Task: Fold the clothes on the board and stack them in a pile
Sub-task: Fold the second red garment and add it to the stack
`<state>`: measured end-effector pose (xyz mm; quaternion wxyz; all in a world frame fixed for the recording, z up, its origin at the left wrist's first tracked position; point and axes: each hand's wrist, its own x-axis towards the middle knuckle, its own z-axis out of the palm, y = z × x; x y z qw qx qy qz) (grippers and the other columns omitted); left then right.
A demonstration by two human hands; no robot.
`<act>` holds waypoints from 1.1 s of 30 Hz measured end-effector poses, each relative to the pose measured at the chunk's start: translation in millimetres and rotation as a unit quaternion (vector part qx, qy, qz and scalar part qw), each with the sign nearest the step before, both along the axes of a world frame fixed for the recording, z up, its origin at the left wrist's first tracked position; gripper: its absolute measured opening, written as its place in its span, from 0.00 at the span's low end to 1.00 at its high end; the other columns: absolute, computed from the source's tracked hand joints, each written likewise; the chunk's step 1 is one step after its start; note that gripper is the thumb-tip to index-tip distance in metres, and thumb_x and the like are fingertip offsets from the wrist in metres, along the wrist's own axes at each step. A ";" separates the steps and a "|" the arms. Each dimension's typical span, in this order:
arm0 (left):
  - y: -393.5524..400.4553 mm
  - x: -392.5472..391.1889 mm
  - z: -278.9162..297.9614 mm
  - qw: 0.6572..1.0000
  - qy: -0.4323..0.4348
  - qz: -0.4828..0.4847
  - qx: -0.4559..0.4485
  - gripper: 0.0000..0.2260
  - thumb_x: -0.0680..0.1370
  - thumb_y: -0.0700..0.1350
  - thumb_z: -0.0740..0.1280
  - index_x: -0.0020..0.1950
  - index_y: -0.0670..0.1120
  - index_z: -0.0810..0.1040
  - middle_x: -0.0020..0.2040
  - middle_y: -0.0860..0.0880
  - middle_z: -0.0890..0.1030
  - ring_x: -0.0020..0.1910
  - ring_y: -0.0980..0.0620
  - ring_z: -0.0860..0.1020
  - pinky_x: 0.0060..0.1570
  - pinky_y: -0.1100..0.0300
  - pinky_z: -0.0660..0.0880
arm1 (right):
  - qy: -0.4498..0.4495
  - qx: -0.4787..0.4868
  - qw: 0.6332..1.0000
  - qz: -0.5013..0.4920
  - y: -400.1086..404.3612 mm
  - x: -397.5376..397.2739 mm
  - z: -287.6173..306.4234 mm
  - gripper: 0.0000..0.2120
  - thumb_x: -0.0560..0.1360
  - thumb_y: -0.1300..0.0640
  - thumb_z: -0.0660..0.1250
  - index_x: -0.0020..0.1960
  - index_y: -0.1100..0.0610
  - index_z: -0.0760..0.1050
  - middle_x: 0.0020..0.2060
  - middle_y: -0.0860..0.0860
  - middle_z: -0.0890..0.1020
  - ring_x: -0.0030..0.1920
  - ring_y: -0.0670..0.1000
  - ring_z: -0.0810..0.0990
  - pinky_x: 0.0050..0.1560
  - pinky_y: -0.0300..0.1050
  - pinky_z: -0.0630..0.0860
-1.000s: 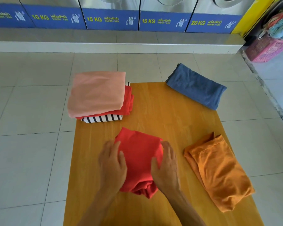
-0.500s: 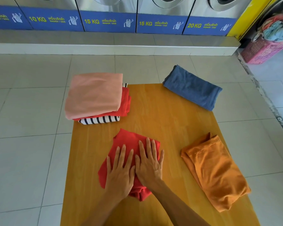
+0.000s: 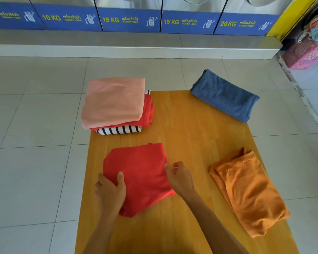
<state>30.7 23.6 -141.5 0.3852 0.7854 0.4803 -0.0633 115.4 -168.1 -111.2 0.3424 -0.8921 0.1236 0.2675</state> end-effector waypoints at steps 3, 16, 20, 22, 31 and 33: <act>-8.4 1.7 2.7 0.991 -0.031 0.087 -0.093 0.35 0.76 0.67 0.59 0.70 0.40 0.66 0.61 0.40 0.77 0.55 0.39 0.78 0.50 0.44 0.80 | 0.033 0.047 0.998 -0.017 19.9 1.1 -2.4 0.33 0.75 0.32 0.62 0.64 0.59 0.73 0.58 0.54 0.82 0.59 0.56 0.80 0.60 0.55 0.77; 22.5 23.2 57.4 0.952 -0.106 0.101 -0.268 0.20 0.77 0.64 0.58 0.42 0.50 0.77 0.44 0.46 0.82 0.44 0.46 0.80 0.42 0.50 0.79 | 0.060 0.266 0.956 -0.106 21.5 10.9 2.2 0.16 0.77 0.41 0.67 0.57 0.52 0.81 0.49 0.52 0.88 0.50 0.53 0.87 0.54 0.59 0.83; 50.2 53.1 88.4 0.948 -0.164 0.104 -0.251 0.19 0.78 0.64 0.59 0.50 0.51 0.79 0.46 0.49 0.83 0.46 0.48 0.82 0.41 0.54 0.78 | -0.007 0.324 0.942 -0.085 47.1 43.3 37.9 0.12 0.80 0.48 0.67 0.60 0.50 0.80 0.51 0.50 0.87 0.51 0.52 0.86 0.53 0.54 0.84; 70.1 76.2 109.3 0.949 -0.185 0.103 -0.233 0.21 0.77 0.64 0.61 0.49 0.48 0.81 0.45 0.47 0.85 0.45 0.46 0.83 0.42 0.53 0.79 | -0.027 0.352 0.933 -0.068 65.9 68.9 61.5 0.09 0.80 0.49 0.66 0.59 0.49 0.79 0.50 0.48 0.86 0.49 0.48 0.86 0.49 0.48 0.84; 165.6 221.2 160.4 0.952 -0.261 0.059 -0.147 0.20 0.80 0.62 0.59 0.48 0.46 0.77 0.44 0.47 0.81 0.43 0.47 0.80 0.43 0.52 0.78 | -0.077 0.376 0.921 -0.069 163.0 209.1 111.5 0.09 0.82 0.49 0.63 0.59 0.51 0.75 0.51 0.50 0.84 0.51 0.52 0.84 0.55 0.53 0.82; 182.2 248.2 144.6 0.955 -0.252 0.055 -0.142 0.20 0.79 0.62 0.59 0.45 0.46 0.77 0.43 0.47 0.81 0.44 0.46 0.80 0.48 0.49 0.77 | -0.071 0.366 0.924 -0.085 178.1 231.6 98.2 0.09 0.82 0.50 0.63 0.58 0.52 0.76 0.52 0.53 0.84 0.52 0.54 0.84 0.56 0.54 0.82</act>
